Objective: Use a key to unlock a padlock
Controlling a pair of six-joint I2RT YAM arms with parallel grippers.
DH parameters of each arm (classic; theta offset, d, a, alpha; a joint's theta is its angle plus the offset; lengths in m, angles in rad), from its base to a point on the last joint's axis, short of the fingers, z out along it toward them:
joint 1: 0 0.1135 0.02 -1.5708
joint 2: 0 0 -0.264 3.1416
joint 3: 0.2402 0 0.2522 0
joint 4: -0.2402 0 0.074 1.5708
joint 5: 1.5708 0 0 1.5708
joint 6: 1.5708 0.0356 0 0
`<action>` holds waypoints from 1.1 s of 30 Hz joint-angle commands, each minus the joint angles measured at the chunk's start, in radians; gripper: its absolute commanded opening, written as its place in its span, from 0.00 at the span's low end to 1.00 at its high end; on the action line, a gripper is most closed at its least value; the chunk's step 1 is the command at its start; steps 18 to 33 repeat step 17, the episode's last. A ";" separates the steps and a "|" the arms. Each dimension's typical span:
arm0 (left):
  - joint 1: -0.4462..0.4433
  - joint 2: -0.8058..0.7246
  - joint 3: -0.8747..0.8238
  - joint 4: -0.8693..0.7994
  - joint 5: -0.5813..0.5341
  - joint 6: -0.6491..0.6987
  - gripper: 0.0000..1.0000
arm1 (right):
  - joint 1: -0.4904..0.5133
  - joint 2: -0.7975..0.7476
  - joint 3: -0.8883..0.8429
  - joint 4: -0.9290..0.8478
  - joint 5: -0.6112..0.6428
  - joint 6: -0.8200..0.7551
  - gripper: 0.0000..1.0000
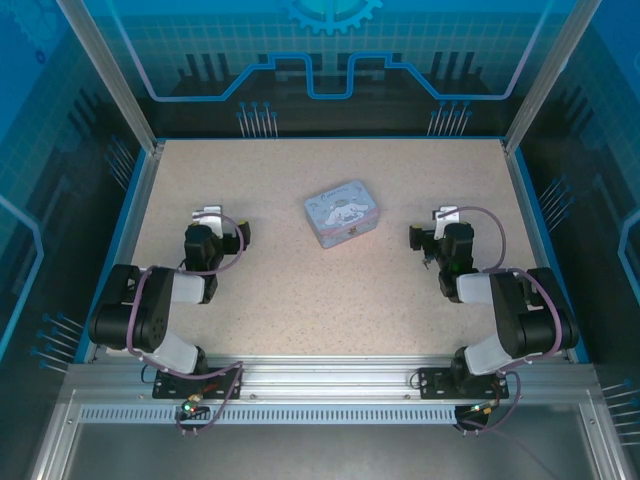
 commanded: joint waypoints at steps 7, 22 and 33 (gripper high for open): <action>0.006 0.006 0.018 0.002 0.024 -0.006 0.99 | 0.003 -0.003 0.019 0.019 0.001 -0.014 1.00; 0.006 0.007 0.019 0.001 0.023 -0.006 0.99 | -0.017 -0.004 0.020 0.015 -0.048 -0.010 1.00; 0.006 0.007 0.019 0.001 0.023 -0.006 0.99 | -0.017 -0.004 0.020 0.015 -0.048 -0.010 1.00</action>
